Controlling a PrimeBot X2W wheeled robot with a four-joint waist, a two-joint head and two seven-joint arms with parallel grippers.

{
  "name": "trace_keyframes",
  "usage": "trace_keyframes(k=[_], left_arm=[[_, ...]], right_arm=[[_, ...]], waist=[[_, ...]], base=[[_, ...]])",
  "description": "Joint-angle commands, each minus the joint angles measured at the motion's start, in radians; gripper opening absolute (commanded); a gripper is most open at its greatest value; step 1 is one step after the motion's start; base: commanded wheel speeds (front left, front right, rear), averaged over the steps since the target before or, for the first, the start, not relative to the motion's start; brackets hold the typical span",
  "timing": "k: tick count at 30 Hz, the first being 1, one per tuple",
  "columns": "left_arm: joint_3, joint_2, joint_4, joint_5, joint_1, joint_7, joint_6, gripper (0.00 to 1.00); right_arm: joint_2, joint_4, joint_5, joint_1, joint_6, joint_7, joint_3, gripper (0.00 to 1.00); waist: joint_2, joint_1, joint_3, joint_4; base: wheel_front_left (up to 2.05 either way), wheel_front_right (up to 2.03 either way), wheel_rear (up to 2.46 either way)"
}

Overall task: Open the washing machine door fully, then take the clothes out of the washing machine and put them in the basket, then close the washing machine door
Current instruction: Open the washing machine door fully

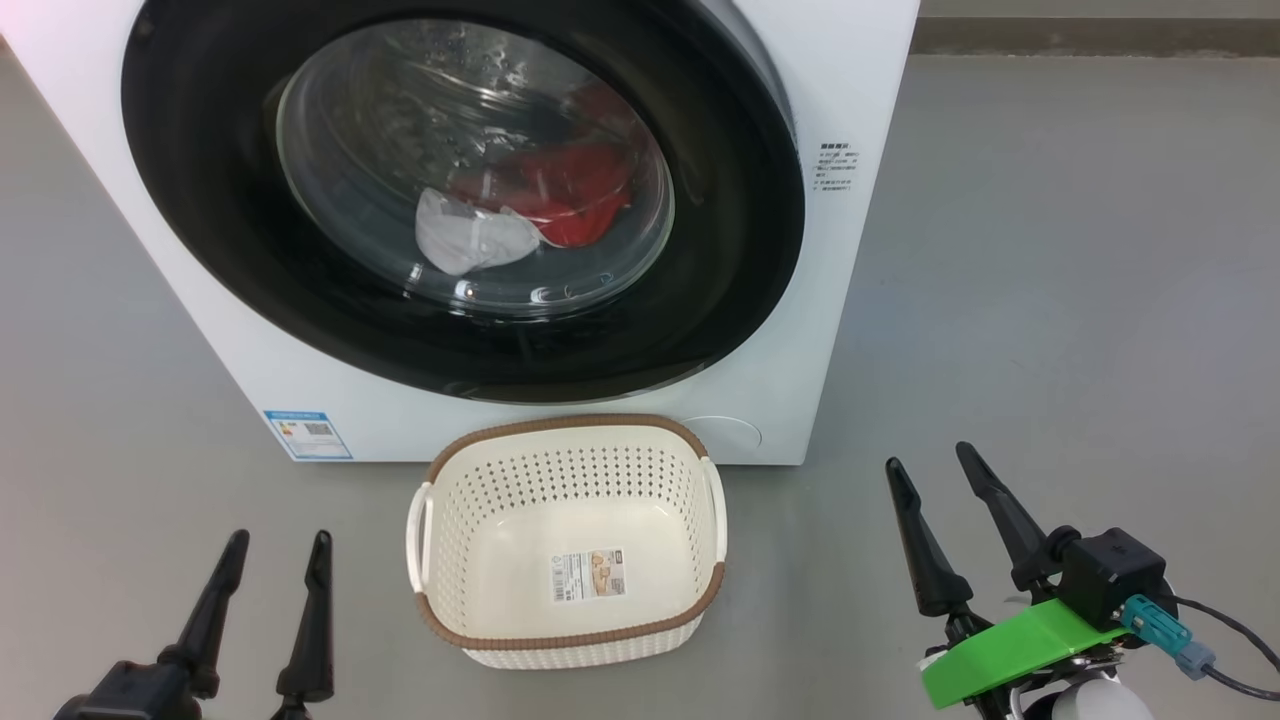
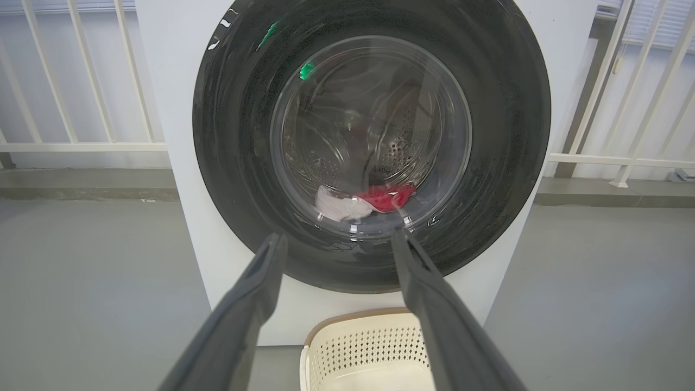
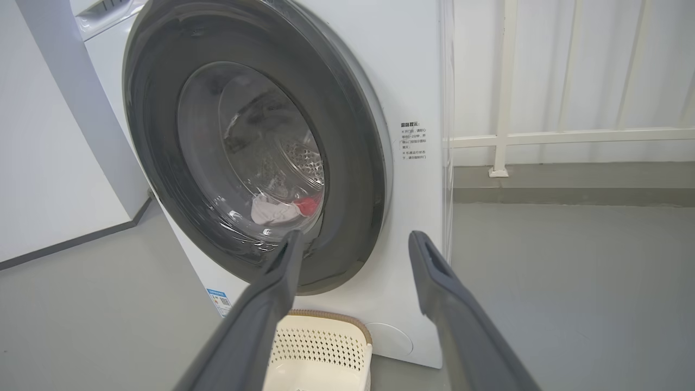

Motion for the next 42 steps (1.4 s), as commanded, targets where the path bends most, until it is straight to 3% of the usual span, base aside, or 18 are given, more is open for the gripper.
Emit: trace_keyframes(k=[1, 17, 19, 20, 21, 23, 25, 42], left_arm=[[0.036, 0.026, -0.031, -0.007, -0.023, -0.009, -0.003, 1.00], [0.038, 0.042, -0.051, -0.034, -0.056, -0.009, -0.003, 1.00], [0.040, 0.045, -0.054, -0.041, -0.061, -0.009, -0.003, 1.00], [0.041, 0.047, -0.055, -0.045, -0.063, -0.009, -0.003, 1.00], [0.042, 0.050, -0.057, -0.049, -0.066, -0.009, -0.003, 1.00], [0.041, 0.056, -0.061, -0.054, -0.072, -0.009, -0.003, 1.00], [0.041, 0.059, -0.063, -0.057, -0.076, -0.009, -0.003, 1.00], [0.039, 0.097, -0.081, -0.099, -0.137, -0.009, -0.003, 1.00]], right_arm=[[0.006, -0.030, 0.000, -0.048, 0.002, -0.012, 0.016, 1.00], [0.007, -0.030, 0.011, -0.123, 0.002, -0.012, -0.017, 0.98], [0.007, -0.038, 0.021, -0.138, 0.002, -0.012, -0.020, 0.67], [0.007, -0.043, 0.031, -0.147, 0.002, -0.012, -0.022, 0.47], [0.007, -0.047, 0.037, -0.156, 0.002, -0.012, -0.024, 0.38], [0.007, -0.054, 0.052, -0.176, 0.002, -0.012, -0.031, 0.05], [0.007, -0.055, 0.055, -0.187, 0.002, -0.012, -0.035, 0.00], [-0.030, -0.062, 0.239, -0.362, 0.002, -0.012, -0.111, 0.00]], waist=[[-0.0001, 0.0000, 0.004, 0.001], [-0.0001, 0.0000, 0.068, 0.015], [-0.0001, 0.0000, 0.080, 0.016], [-0.0001, 0.0000, 0.087, 0.016], [-0.0001, 0.0000, 0.094, 0.016], [-0.0001, 0.0000, 0.110, 0.018], [-0.0001, 0.0000, 0.119, 0.019], [-0.0001, 0.0000, 0.232, 0.048]], base=[[0.00, 0.00, 0.00], [0.00, 0.00, 0.00], [0.00, 0.00, 0.00], [0.00, 0.00, 0.00], [0.00, 0.00, 0.00], [0.00, 0.00, 0.00], [0.00, 0.00, 0.00], [0.00, 0.00, 0.00]])
